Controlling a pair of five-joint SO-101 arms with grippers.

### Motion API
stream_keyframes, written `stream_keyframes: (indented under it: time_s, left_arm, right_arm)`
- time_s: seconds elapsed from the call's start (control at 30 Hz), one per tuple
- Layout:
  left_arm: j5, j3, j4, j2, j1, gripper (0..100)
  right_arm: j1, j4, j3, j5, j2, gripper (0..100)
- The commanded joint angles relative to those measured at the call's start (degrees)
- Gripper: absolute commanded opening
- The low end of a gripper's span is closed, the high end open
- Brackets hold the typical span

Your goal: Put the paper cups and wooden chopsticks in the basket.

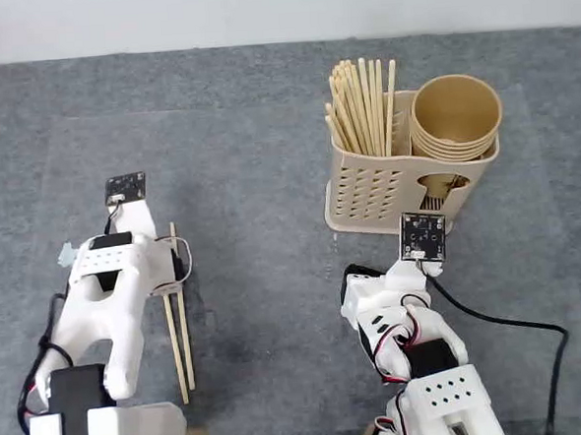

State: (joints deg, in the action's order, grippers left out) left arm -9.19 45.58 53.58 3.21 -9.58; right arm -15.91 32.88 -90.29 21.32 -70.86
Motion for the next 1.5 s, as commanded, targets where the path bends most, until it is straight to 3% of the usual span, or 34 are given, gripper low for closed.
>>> stream_keyframes:
  time_s: [0.0,0.37,0.67,0.8,0.93,1.13,1.47]
  left_arm:
    - [0.44,0.04,0.97,1.32,0.18,2]
    - [-0.09,-1.80,4.92,2.73,2.11,1]
    - [-2.81,-16.57,22.86,15.12,2.29,1]
    - [-2.90,-23.16,26.20,18.29,2.29,1]
    - [-7.47,-28.79,26.11,18.37,4.66,1]
    - [-16.00,-38.46,24.00,18.73,15.03,1]
    - [-23.30,-48.84,3.87,18.81,26.55,1]
  right_arm:
    - [-0.13,-1.01,0.35,0.00,-0.92,0.9]
    - [-0.13,-0.84,0.35,0.00,-0.92,0.9]
    - [-0.13,-0.92,0.35,0.00,-0.92,0.9]
    - [-0.13,-1.01,0.35,0.00,-0.92,0.9]
    - [-0.22,-1.01,0.35,0.00,-0.92,0.9]
    - [-0.22,-0.92,0.35,0.00,-0.92,0.9]
    - [-0.22,-1.01,0.35,0.00,-0.92,0.9]
